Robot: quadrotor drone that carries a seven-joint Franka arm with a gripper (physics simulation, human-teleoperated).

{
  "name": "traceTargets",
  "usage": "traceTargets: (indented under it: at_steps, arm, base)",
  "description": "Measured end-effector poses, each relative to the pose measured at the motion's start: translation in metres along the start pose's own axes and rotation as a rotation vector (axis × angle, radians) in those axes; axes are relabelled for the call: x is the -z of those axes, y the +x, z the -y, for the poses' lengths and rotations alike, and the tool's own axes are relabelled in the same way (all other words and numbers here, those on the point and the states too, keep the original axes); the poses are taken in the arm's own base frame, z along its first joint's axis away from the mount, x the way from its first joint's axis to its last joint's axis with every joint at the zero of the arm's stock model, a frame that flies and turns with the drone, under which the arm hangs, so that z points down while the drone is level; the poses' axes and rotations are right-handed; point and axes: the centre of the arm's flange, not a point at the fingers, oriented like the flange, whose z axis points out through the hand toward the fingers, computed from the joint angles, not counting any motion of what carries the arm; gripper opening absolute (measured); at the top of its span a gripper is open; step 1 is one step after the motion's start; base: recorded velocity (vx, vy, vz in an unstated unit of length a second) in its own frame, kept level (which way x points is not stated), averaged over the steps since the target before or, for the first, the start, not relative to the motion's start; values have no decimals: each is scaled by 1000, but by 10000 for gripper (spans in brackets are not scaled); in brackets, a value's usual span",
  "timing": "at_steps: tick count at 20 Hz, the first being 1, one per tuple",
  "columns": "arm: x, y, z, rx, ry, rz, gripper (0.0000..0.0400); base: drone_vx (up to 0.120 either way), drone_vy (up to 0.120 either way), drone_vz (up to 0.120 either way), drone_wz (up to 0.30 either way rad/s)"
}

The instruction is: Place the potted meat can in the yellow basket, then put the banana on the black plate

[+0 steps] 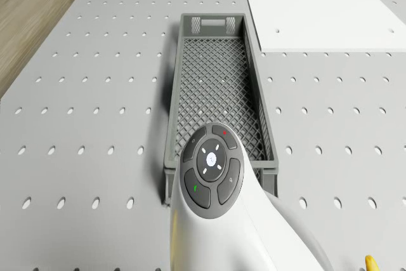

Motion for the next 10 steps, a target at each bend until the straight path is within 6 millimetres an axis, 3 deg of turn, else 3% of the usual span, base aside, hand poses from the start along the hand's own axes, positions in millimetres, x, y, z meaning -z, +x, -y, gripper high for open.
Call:
traceTargets:
  at_steps: [8,10]
  arm:
    - [0,0,0,0,0,0,400]
    - [0,0,0,0,0,0,400]
  base:
    - [0,-120,-120,0]
    - [0,-120,-40,0]
